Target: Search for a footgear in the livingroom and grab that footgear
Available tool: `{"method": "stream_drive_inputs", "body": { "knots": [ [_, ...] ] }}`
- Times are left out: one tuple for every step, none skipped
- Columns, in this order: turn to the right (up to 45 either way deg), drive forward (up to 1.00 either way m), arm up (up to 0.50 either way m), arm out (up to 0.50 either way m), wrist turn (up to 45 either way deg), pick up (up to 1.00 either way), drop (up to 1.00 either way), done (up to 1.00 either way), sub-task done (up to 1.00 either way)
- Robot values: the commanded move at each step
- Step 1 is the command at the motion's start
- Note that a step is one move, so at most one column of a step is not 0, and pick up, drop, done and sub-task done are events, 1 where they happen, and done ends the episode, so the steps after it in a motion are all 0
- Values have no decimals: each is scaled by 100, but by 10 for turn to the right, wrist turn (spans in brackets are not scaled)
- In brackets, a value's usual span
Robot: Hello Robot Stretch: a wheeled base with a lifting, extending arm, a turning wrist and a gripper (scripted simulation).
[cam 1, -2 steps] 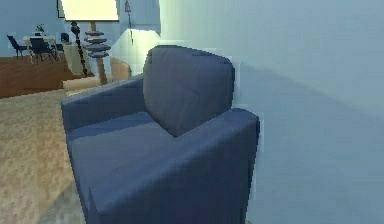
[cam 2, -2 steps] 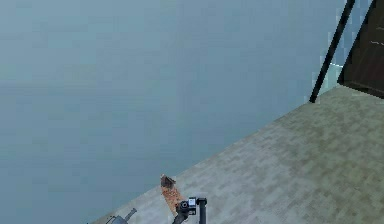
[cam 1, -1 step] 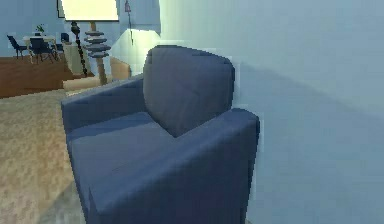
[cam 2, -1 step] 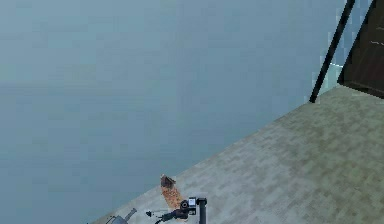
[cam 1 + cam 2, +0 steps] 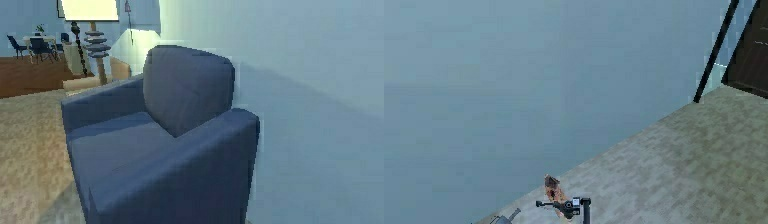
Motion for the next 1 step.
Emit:
{"method": "stream_drive_inputs", "body": {
  "knots": [
    [0,0,0,0,330,0,0,0,0]
  ]
}}
